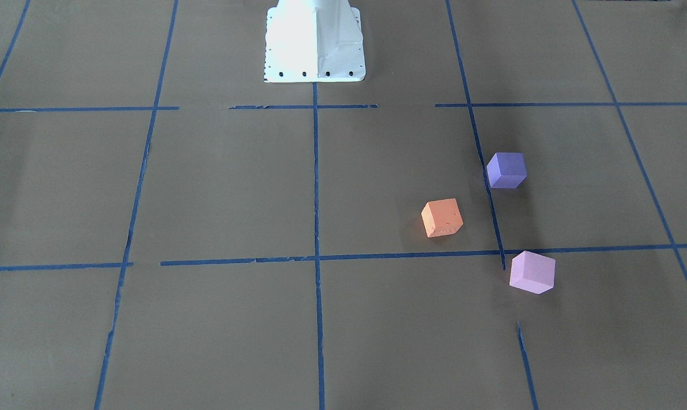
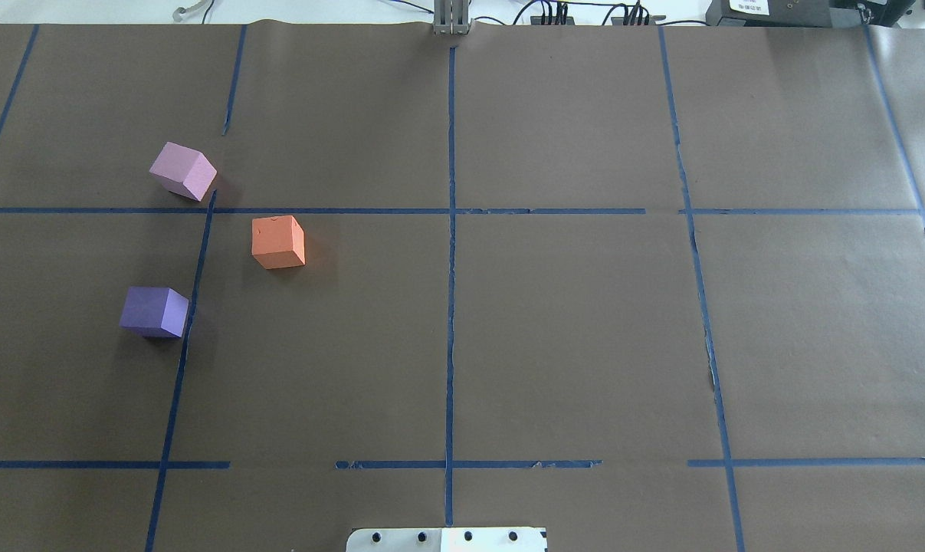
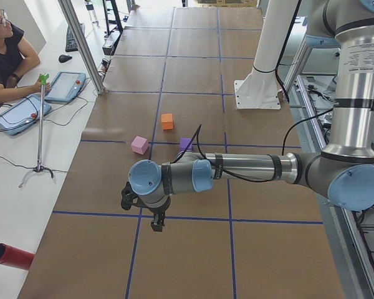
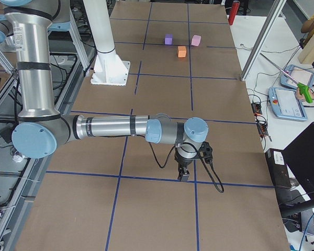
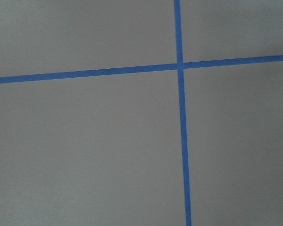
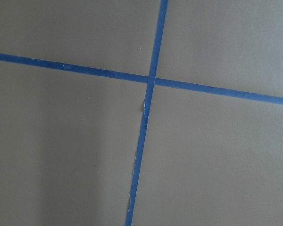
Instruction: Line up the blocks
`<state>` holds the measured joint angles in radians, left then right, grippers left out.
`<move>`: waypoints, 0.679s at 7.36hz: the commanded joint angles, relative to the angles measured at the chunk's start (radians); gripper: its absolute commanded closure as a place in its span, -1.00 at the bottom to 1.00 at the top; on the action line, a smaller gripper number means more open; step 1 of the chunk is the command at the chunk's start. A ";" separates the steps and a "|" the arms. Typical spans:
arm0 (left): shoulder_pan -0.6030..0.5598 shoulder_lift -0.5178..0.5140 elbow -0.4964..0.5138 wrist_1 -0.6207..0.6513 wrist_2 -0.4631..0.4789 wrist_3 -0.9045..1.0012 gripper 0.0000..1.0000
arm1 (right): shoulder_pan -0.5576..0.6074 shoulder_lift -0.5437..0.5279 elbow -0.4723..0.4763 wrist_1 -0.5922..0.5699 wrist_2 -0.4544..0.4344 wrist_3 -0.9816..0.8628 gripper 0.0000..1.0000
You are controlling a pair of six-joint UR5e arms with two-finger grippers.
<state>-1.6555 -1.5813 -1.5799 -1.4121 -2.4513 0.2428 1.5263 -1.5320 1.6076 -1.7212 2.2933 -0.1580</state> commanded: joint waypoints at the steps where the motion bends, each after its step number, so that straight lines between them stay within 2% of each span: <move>1: 0.000 -0.002 -0.005 -0.039 -0.005 -0.035 -1.00 | 0.000 0.000 0.000 0.000 0.000 0.000 -1.00; 2: 0.002 -0.028 -0.015 -0.050 -0.005 -0.086 -1.00 | 0.000 0.001 0.000 0.000 0.000 0.000 -1.00; 3: 0.038 -0.079 -0.050 -0.054 -0.002 -0.238 -1.00 | 0.000 0.000 0.000 0.000 0.000 0.000 -1.00; 5: 0.213 -0.236 -0.107 -0.054 0.002 -0.463 -1.00 | 0.000 0.001 0.000 0.000 0.000 0.000 -1.00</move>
<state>-1.5324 -1.7210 -1.6527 -1.4671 -2.4512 -0.0804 1.5258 -1.5319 1.6076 -1.7211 2.2933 -0.1580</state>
